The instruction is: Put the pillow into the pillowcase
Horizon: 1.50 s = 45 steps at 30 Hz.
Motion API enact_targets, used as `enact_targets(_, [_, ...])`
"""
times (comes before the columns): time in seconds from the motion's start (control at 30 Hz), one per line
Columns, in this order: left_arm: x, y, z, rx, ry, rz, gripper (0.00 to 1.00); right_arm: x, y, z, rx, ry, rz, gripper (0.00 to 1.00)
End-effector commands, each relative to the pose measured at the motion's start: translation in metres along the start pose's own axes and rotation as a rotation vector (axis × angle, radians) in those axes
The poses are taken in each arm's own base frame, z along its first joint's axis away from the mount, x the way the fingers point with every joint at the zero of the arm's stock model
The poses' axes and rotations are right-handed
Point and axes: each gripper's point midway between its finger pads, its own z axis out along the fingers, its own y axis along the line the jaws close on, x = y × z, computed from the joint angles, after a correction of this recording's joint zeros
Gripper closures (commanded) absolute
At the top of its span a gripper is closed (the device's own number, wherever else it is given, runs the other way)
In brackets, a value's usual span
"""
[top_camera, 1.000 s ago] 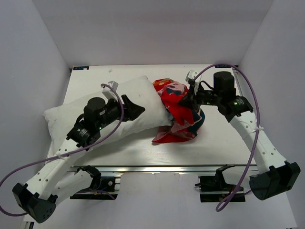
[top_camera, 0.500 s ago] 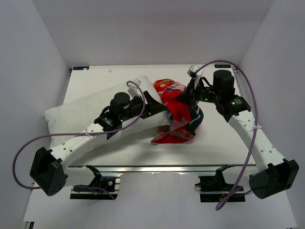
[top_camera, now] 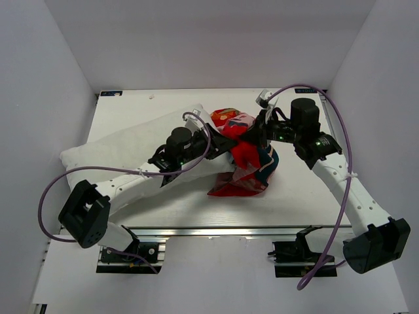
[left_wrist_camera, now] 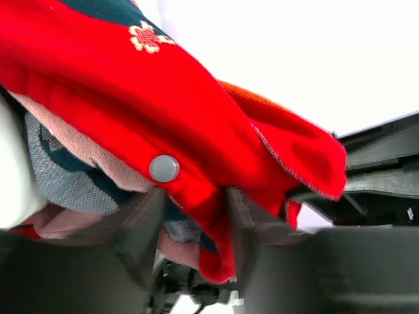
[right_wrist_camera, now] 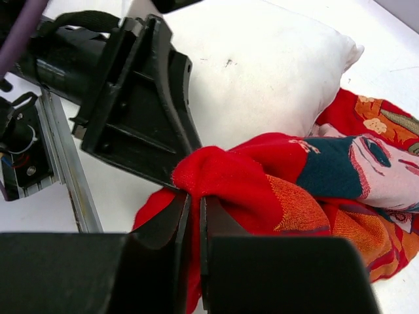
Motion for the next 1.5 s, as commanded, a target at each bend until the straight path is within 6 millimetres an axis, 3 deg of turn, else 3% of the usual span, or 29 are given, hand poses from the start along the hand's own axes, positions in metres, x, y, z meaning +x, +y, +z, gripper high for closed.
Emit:
enact_targets(0.0, [-0.013,-0.022,0.007,0.073,-0.048,-0.005,0.53,-0.027,0.012,-0.007,-0.014,-0.084,-0.064,1.00])
enact_targets(0.03, [-0.012,-0.024,0.008,0.088,-0.041,-0.008,0.66,-0.027,0.011,-0.008,-0.011,-0.084,-0.065,1.00])
enact_targets(0.13, [-0.008,-0.022,0.009,0.107,-0.034,-0.028,0.86,-0.026,0.011,-0.010,0.001,-0.079,-0.064,1.00])
enact_targets(0.17, [-0.007,-0.019,0.007,0.104,-0.035,-0.030,1.00,-0.025,0.010,-0.012,0.019,-0.072,-0.062,1.00])
enact_targets(0.3, [-0.019,-0.020,-0.011,0.057,-0.101,0.004,1.00,-0.019,-0.001,-0.025,0.112,-0.037,-0.078,0.98])
enact_targets(0.47, [-0.043,-0.028,-0.067,-0.034,-0.213,0.114,1.00,-0.001,-0.019,-0.046,0.255,0.018,-0.109,1.00])
enact_targets(0.5, [-0.044,-0.018,-0.076,-0.097,-0.220,0.139,1.00,0.009,-0.023,-0.048,0.276,0.042,-0.099,1.00])
enact_targets(0.57, [-0.051,-0.030,-0.098,-0.095,-0.264,0.168,1.00,0.014,-0.031,-0.056,0.341,0.056,-0.108,1.00])
enact_targets(0.6, [-0.049,-0.021,-0.107,-0.147,-0.262,0.181,1.00,0.020,-0.035,-0.058,0.357,0.070,-0.116,1.00])
enact_targets(0.67, [-0.051,-0.027,-0.125,-0.150,-0.285,0.195,1.00,0.020,-0.040,-0.064,0.405,0.071,-0.135,1.00])
enact_targets(0.83, [-0.048,-0.006,-0.151,-0.248,-0.302,0.213,1.00,0.009,-0.066,-0.081,0.558,0.065,-0.214,1.00])
enact_targets(0.93, [-0.049,-0.003,-0.164,-0.279,-0.319,0.223,1.00,-0.014,-0.097,-0.104,0.716,0.035,-0.275,1.00])
enact_targets(0.97, [-0.052,-0.005,-0.168,-0.283,-0.331,0.226,1.00,-0.033,-0.107,-0.113,0.761,-0.008,-0.307,1.00])
enact_targets(1.0, [-0.054,-0.004,-0.174,-0.298,-0.343,0.235,1.00,-0.034,-0.127,-0.132,0.836,-0.009,-0.308,1.00])
enact_targets(1.03, [-0.057,-0.007,-0.178,-0.304,-0.359,0.243,1.00,-0.048,-0.139,-0.142,0.867,-0.028,-0.333,1.00])
enact_targets(1.07, [-0.066,-0.012,-0.184,-0.313,-0.399,0.250,1.00,-0.072,-0.148,-0.157,0.909,-0.072,-0.358,1.00])
enact_targets(1.1, [-0.069,-0.011,-0.189,-0.332,-0.410,0.263,1.00,-0.083,-0.167,-0.186,0.995,-0.089,-0.359,1.00])
enact_targets(1.17, [-0.080,-0.020,-0.197,-0.342,-0.456,0.280,1.00,-0.088,-0.205,-0.226,1.086,-0.086,-0.307,1.00])
enact_targets(1.2, [-0.082,-0.020,-0.199,-0.354,-0.459,0.295,1.00,-0.111,-0.206,-0.244,1.116,-0.119,-0.325,1.00])
enact_targets(1.23, [-0.083,-0.022,-0.199,-0.360,-0.461,0.302,1.00,-0.110,-0.219,-0.250,1.125,-0.110,-0.312,1.00])
enact_targets(1.27, [-0.085,-0.022,-0.199,-0.366,-0.465,0.307,1.00,-0.111,-0.224,-0.265,1.155,-0.104,-0.324,1.00])
enact_targets(1.33, [-0.087,-0.027,-0.198,-0.359,-0.464,0.316,1.00,-0.111,-0.231,-0.274,1.174,-0.092,-0.348,1.00])
enact_targets(1.47, [-0.087,-0.033,-0.193,-0.331,-0.454,0.329,1.00,-0.085,-0.243,-0.284,1.200,-0.044,-0.329,1.00])
